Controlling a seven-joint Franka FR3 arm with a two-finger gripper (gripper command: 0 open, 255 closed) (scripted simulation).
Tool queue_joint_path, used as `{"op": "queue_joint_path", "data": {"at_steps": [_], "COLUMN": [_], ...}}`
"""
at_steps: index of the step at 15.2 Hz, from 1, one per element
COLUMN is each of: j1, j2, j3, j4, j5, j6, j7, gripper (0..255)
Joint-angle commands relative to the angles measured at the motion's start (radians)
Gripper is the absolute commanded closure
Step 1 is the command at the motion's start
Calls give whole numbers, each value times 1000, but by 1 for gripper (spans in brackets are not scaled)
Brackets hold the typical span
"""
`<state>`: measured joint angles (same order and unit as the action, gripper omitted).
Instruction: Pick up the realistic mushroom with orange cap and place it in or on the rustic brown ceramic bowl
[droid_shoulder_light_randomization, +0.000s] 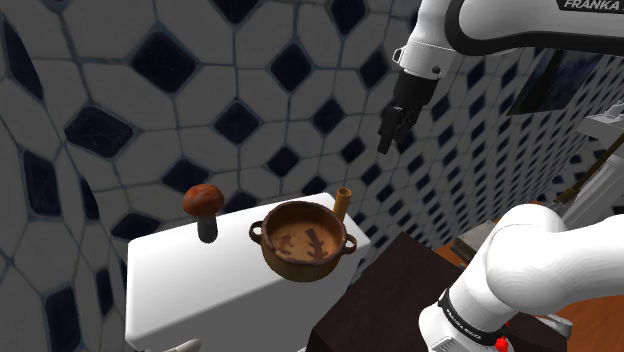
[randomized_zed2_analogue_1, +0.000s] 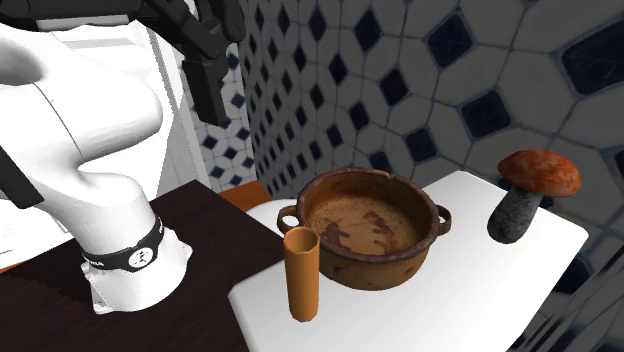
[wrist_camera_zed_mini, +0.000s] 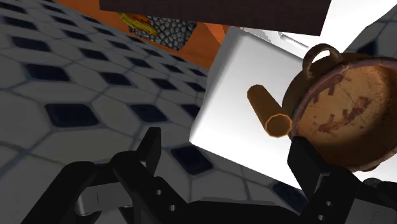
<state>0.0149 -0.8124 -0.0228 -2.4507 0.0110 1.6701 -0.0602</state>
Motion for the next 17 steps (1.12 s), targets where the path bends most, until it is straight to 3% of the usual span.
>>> {"op": "queue_joint_path", "data": {"at_steps": [1,9,17], "j1": [0,37,63], "j2": [0,188,429], "j3": [0,122,218], "j4": [0,56,189], "j5": [0,176,311], "j6": [0,96,204], "j7": [0,243,458], "gripper": [0,0,0]}}
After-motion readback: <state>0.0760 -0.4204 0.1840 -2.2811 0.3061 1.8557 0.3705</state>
